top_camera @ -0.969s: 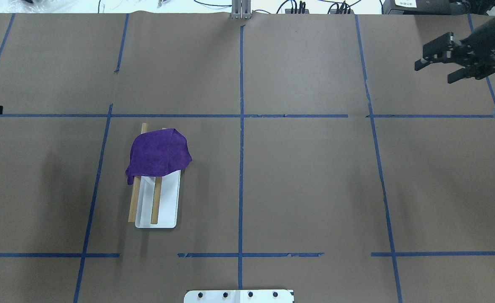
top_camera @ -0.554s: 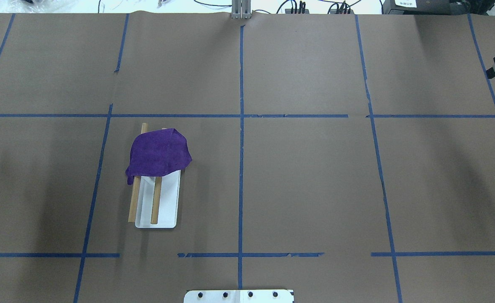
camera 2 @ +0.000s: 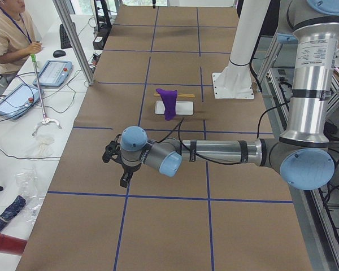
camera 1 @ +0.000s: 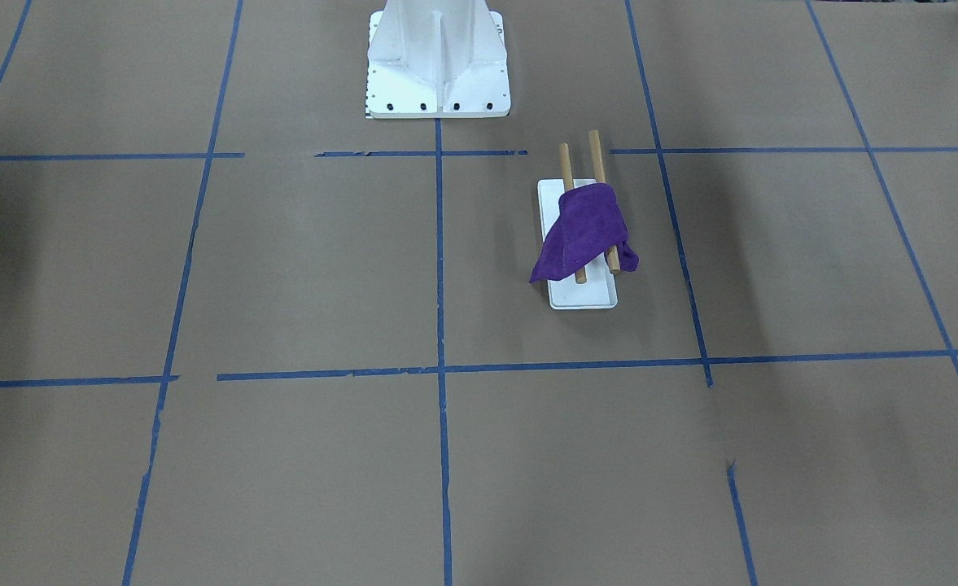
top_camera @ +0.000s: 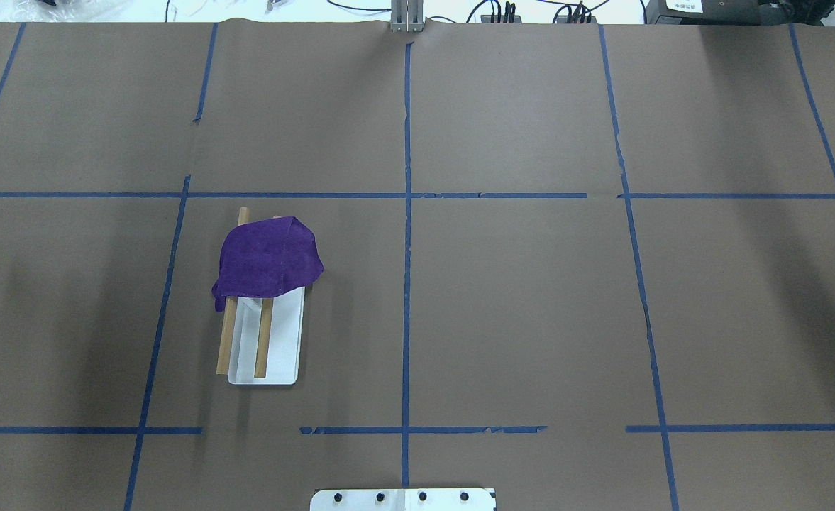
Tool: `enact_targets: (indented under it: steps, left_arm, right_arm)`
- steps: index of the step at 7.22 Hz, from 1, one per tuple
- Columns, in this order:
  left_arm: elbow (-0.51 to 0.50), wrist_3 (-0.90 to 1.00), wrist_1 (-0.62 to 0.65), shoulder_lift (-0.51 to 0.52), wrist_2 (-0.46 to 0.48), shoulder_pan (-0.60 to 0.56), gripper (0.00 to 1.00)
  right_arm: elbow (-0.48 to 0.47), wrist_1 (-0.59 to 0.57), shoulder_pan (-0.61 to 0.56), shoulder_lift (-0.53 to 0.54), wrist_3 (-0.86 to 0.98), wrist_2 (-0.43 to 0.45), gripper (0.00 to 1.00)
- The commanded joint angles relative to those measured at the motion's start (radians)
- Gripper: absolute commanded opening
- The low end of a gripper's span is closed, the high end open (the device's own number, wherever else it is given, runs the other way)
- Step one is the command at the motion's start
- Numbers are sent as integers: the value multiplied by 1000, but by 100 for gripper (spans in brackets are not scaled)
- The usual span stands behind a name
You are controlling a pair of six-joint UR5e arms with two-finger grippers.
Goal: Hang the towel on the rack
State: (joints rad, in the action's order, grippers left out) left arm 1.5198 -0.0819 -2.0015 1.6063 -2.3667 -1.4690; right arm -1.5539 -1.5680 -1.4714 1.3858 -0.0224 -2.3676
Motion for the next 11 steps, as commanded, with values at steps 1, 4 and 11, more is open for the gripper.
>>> enact_targets:
  steps: [1,4,11]
  left_arm:
    - [3,11,15,0,-5,-1,100]
    - [5,8,9,-9,-6,1,100]
    - [10,-68,6,-9,-5,10,100]
  right_arm:
    - [18,-13,-4,-10,64,14,100]
    - [15,-15,12,-24,64,2,100]
    - [-68,-50,43,-31,41,7,100]
